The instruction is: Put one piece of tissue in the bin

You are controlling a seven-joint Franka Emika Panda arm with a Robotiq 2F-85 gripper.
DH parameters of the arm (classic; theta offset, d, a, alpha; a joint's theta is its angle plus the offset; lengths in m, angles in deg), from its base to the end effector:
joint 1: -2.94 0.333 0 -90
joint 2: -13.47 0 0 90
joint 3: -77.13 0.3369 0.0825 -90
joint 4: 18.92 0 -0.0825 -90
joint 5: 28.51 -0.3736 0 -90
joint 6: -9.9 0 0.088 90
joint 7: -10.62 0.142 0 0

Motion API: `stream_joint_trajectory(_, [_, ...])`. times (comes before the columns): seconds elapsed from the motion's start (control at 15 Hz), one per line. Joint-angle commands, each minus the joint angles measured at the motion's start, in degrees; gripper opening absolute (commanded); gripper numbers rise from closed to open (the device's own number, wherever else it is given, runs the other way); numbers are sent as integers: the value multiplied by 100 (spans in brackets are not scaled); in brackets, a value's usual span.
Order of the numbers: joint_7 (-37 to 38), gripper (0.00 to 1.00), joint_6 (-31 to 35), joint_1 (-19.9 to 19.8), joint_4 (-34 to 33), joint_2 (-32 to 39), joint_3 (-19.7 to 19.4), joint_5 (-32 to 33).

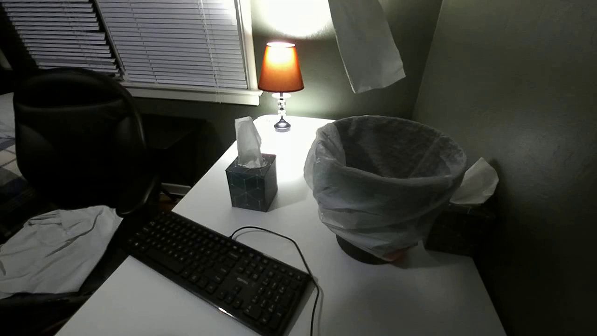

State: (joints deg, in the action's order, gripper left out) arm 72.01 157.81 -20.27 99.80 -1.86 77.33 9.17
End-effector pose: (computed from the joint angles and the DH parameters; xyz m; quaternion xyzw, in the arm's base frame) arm 0.4927 -0.2096 0.6341 0.7753 -0.4488 0.4249 0.1304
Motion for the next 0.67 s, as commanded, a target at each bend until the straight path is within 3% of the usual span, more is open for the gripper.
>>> stream_joint_trajectory(0.0, [271,0,-256,108,-153,165,-113,135])
stream_joint_trajectory(0.07, [300,20,-204,107,-170,200,-135,178])
stream_joint_trajectory(0.6, [303,79,-579,146,-331,171,-206,693])
